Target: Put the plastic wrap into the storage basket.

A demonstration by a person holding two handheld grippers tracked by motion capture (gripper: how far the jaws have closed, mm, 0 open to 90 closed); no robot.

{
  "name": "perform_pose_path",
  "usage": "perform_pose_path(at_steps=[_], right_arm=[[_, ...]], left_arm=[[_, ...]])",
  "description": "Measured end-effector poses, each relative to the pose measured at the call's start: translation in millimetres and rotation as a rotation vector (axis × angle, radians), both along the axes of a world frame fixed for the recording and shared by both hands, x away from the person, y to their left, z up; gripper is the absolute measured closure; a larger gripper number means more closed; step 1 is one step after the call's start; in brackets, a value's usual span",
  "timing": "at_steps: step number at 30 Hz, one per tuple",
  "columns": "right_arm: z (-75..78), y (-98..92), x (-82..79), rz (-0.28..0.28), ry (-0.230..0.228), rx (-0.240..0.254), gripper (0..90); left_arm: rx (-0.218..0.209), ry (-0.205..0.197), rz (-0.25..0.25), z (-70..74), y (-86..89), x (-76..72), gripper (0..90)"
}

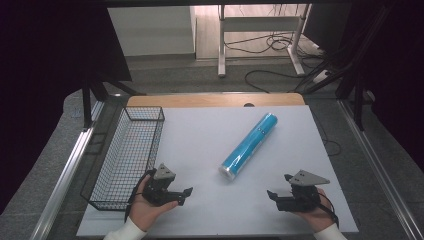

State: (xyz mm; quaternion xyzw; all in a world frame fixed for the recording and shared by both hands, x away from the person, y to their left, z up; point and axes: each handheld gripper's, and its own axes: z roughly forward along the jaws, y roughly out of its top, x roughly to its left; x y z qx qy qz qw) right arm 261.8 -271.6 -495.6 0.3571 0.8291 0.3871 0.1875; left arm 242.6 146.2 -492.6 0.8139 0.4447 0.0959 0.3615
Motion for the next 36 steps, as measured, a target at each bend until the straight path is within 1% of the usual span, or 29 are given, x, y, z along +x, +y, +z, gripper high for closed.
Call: perform_pose_path(at_steps=[5, 7, 9, 15, 19, 23, 27, 29, 36], right_arm=[[-1.4, 0.1, 1.3, 0.010, 0.011, -0.004, 17.3], [-0.2, -0.6, 1.3, 0.006, 0.017, -0.008, 17.5], [0.5, -1.2, 1.2, 0.001, 0.015, -0.009, 17.7], [3.3, -2.7, 1.5, -0.008, 0.025, 0.008, 17.7], [3.6, -1.5, 1.0, -0.002, 0.029, 0.011, 17.8], [4.0, -0.9, 0.5, -0.002, 0.034, 0.004, 18.0], [5.2, -0.8, 0.3, -0.007, 0.036, -0.007, 17.9], [5.2, -0.9, 0.5, -0.010, 0.035, -0.005, 17.9], [4.3, -0.9, 1.4, -0.012, 0.043, -0.010, 17.8]], left_arm=[[0.004, 0.000, -0.001, 0.0, -0.1, -0.3, 21.4], [0.013, -0.005, -0.006, 0.8, -0.7, -0.6, 21.3], [0.014, -0.007, -0.007, 1.0, -0.8, -0.8, 21.3], [0.021, -0.012, -0.008, 4.6, -1.8, -2.1, 21.3], [0.027, -0.015, -0.017, 7.5, -3.0, -2.1, 21.2], [0.039, -0.008, -0.034, 9.6, -8.5, -1.6, 20.7], [0.040, -0.005, -0.054, 12.7, -14.4, 0.1, 20.4], [0.038, -0.008, -0.058, 15.5, -16.4, 1.7, 20.3], [0.026, -0.013, -0.073, 25.3, -25.2, 12.4, 20.2]])
